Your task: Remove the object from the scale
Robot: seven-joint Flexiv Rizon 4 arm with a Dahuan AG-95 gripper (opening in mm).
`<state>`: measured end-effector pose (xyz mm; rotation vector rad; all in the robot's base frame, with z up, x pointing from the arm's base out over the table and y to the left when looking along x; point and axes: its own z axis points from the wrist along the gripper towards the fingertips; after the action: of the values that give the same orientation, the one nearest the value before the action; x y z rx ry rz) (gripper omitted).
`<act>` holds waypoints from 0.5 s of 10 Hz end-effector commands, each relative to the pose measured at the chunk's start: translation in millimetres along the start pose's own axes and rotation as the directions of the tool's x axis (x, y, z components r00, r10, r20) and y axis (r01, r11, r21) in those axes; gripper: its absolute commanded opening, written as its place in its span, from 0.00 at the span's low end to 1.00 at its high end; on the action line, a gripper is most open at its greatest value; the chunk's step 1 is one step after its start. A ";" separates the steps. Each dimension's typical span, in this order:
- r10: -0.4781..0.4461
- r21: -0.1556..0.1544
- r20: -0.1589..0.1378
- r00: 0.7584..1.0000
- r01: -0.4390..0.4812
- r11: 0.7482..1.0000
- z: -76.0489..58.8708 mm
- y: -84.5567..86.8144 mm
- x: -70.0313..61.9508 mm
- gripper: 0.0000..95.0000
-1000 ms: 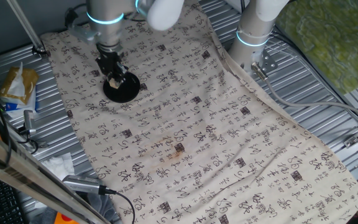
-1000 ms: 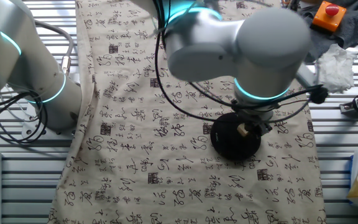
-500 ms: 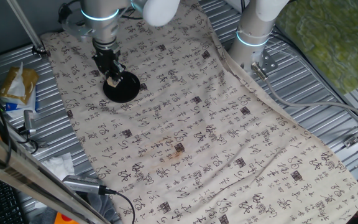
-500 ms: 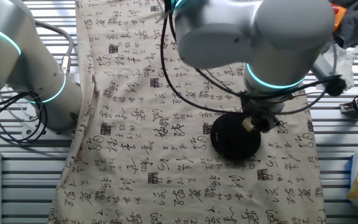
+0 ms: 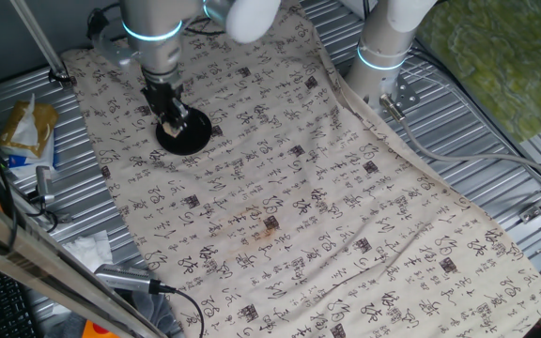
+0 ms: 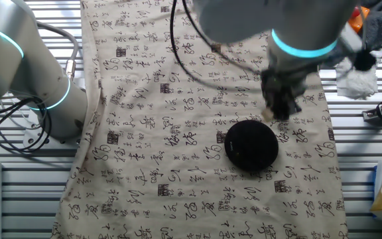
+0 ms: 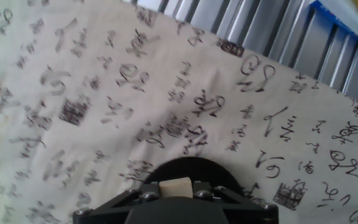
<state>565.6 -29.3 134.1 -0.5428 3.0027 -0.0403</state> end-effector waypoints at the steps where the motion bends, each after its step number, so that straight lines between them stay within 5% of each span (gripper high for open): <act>1: 0.037 0.005 -0.003 0.999 -0.037 0.999 -2.3 24.8 -11.1 0.00; 5: 0.079 0.008 -0.007 0.997 -0.079 0.997 -2.7 54.5 -19.9 0.00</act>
<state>564.4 29.6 136.6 -0.4285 3.0271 -0.0480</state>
